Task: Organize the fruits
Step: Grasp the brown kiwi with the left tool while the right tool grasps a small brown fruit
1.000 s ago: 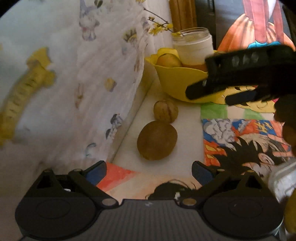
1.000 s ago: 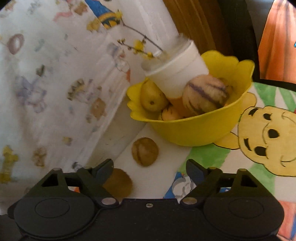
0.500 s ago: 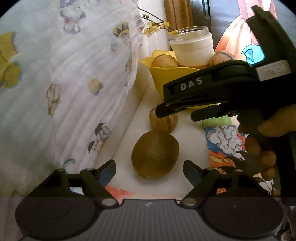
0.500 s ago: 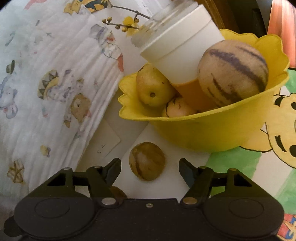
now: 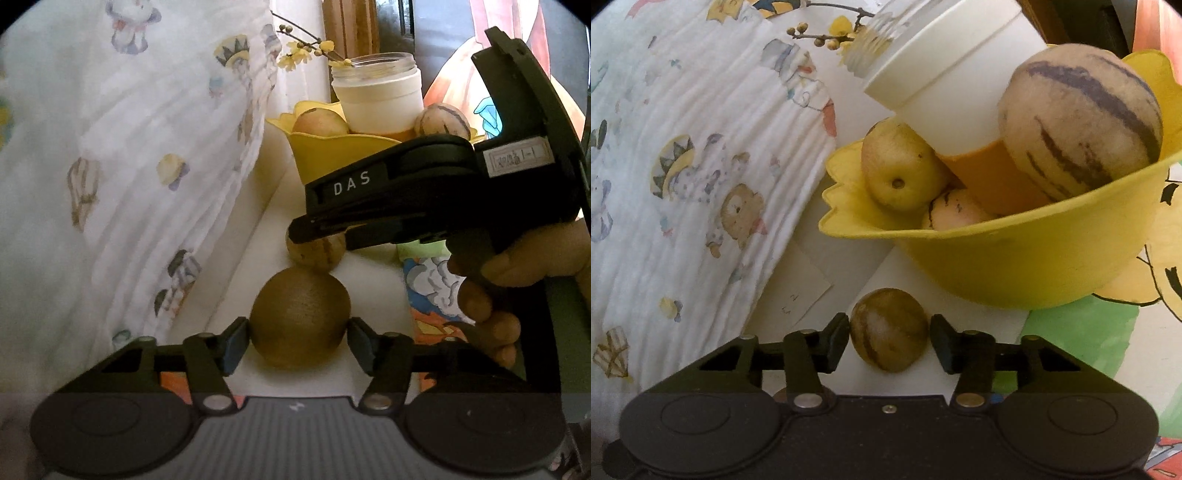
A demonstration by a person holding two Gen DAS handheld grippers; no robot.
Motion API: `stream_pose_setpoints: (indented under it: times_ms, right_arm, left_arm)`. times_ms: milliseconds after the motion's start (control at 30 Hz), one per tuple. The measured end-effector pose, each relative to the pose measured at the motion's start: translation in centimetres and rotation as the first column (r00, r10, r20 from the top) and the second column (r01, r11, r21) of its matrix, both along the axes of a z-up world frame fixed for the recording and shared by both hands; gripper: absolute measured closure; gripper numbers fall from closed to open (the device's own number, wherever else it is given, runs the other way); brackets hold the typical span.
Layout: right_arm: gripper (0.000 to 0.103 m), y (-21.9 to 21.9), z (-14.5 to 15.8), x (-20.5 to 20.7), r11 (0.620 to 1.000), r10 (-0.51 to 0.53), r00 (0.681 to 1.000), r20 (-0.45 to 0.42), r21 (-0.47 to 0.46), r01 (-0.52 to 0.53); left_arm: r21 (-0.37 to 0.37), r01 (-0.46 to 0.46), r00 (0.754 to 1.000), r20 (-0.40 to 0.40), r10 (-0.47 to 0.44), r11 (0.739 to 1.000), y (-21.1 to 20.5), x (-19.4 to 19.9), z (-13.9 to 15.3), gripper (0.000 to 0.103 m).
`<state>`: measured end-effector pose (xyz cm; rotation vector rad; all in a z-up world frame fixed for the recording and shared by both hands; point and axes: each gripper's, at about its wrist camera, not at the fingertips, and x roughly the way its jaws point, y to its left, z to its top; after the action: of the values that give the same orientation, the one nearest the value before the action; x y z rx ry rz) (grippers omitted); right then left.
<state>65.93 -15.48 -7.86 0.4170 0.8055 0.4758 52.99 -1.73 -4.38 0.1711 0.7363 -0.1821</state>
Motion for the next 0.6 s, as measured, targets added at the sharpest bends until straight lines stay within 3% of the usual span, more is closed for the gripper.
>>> stream_pose_setpoints:
  times_ms: [267, 600]
  right_arm:
    - [0.056, -0.8, 0.5, -1.0, 1.0, -0.004, 1.0, -0.017, 0.008, 0.005]
    - [0.056, -3.0, 1.4, -2.3, 1.0, -0.007, 1.0, -0.025, -0.003, 0.007]
  left_arm:
    - [-0.031, -0.023, 1.0, -0.012, 0.022, 0.999, 0.3, 0.7, 0.1, 0.042]
    - [0.008, -0.007, 1.0, -0.005, 0.007, 1.0, -0.1, 1.4, 0.2, 0.039]
